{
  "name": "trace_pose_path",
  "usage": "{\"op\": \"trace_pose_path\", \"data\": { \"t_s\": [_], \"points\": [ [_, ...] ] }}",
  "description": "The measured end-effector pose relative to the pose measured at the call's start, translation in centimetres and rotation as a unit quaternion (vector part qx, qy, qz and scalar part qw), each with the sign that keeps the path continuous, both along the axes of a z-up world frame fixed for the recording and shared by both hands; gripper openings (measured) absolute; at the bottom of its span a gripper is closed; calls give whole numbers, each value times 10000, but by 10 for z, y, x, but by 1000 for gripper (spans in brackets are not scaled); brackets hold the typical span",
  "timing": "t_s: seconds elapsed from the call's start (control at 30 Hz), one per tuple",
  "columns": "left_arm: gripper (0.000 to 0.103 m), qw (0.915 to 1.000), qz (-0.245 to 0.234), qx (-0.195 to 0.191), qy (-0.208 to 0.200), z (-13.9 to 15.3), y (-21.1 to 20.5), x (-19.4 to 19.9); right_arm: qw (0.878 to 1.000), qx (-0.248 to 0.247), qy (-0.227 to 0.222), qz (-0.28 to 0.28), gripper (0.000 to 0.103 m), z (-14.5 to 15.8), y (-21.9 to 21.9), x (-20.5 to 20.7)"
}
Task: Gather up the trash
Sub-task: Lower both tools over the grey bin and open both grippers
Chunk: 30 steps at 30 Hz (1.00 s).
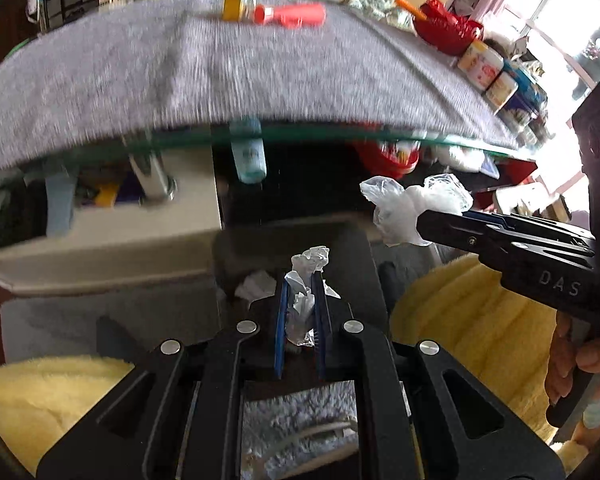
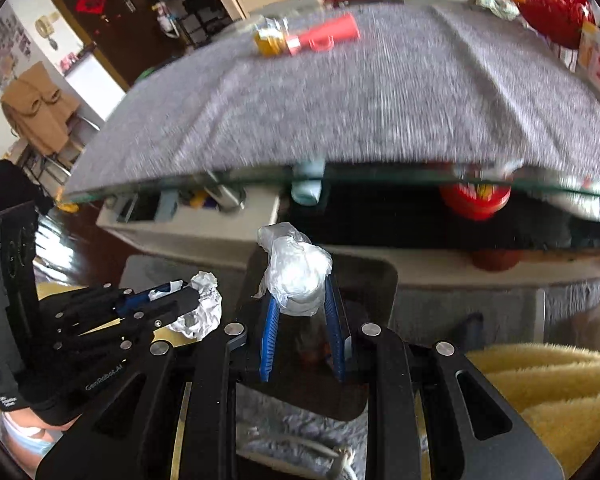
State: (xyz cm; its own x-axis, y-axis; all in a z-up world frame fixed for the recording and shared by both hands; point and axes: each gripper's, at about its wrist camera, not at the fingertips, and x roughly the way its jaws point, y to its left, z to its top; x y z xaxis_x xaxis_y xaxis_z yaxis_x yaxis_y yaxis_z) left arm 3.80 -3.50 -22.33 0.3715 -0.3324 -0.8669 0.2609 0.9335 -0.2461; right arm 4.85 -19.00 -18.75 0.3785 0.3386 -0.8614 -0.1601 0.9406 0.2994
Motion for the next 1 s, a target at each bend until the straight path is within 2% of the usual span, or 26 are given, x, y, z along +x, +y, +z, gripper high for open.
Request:
{"op": "trace_pose_path", "data": {
  "t_s": [0.23, 0.5, 0.57, 0.6, 0.63, 0.67, 0.7, 0.8, 0.87, 0.93, 1.0],
  "points": [
    [10, 9993, -26, -4, 384, -33, -1, -12, 9991, -13, 433, -38, 25, -37, 1, -10],
    [12, 9984, -4, 9, 558, -47, -1, -13, 9981, -99, 611, -77, 26, -51, 4, -8],
    [16, 9983, 13, 22, 582, -48, -1, -11, 9976, -112, 666, -125, 28, -52, 3, -5],
    [18, 9982, 19, 26, 593, -49, 0, -11, 9973, -95, 716, -137, 37, -54, 3, -4],
    [24, 9982, 22, 31, 601, -49, 0, -10, 9969, -84, 761, -157, 43, -55, 2, -3],
    [30, 9981, 27, 39, 606, -49, 0, -10, 9969, -82, 753, -200, 54, -56, 1, -3],
    [34, 9981, 35, 49, 610, -50, 1, -10, 9969, -90, 741, -236, 58, -56, 0, -2],
    [42, 9982, 77, 90, 587, -48, 3, -8, 9967, -47, 750, -310, 65, -55, -5, 0],
    [54, 9981, 124, 122, 584, -47, 6, -7, 9966, 17, 713, -401, 72, -53, -10, 2],
    [57, 9981, 154, 127, 584, -44, 8, -5, 9964, 53, 689, -482, 76, -51, -15, 5],
    [67, 9982, 181, 190, 541, -40, 11, -4, 9963, 61, 650, -566, 83, -47, -20, 7]
  ]
}}
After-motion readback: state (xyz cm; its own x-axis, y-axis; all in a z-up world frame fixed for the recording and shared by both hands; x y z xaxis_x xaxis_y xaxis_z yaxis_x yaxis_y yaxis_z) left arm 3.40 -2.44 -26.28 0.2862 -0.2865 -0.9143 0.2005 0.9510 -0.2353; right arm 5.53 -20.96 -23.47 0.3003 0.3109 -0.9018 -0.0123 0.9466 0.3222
